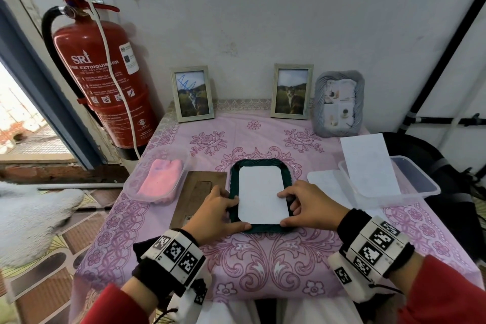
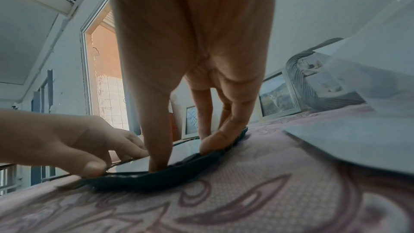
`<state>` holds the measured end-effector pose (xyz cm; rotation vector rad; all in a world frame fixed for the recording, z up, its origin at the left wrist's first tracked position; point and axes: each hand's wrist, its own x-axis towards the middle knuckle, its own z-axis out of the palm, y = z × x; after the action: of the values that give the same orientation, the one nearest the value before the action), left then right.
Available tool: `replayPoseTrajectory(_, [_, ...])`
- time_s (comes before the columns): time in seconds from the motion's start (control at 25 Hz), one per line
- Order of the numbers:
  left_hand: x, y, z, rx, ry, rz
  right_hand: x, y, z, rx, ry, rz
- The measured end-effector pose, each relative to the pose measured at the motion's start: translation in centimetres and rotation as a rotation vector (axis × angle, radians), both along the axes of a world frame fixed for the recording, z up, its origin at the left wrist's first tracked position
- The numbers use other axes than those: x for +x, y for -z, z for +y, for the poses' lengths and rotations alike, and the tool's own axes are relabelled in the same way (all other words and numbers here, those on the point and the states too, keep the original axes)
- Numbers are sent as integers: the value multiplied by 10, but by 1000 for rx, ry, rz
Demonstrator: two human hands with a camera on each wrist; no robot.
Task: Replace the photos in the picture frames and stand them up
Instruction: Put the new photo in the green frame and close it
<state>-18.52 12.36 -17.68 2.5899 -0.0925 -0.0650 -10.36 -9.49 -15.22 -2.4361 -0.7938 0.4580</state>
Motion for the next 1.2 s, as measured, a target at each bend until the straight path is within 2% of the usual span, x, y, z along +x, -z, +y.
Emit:
replayPoseTrajectory(0.08, [-1,-4,2,-67,-71,-56,0,0,0,2,3,-1])
replayPoseTrajectory(0.2, [-2,-7,16,-117,-321,-214,-1,1,0,-1,6,-4])
replayPoseTrajectory(0.32, [-10,-5,38,-60,-479,-113,-1,2,0,5,4,-6])
replayPoseTrajectory(0.44, [-21,1,46,137,-452,45,0,3,-1,9,12,-1])
replayPoseTrajectory(0.52, [-25,5,45,151,-467,39,0,3,-1,7,12,-1])
replayPoseTrajectory(0.72, [-23,7,40,6,-620,-18,0,5,-1,19,11,-2])
replayPoseTrajectory(1.0, [-23,0,28,-162,-642,-116,-1,4,-2,27,16,6])
replayPoseTrajectory(1.2, [-16,-25,28,-307,-663,-254,-3,2,-1,24,16,14])
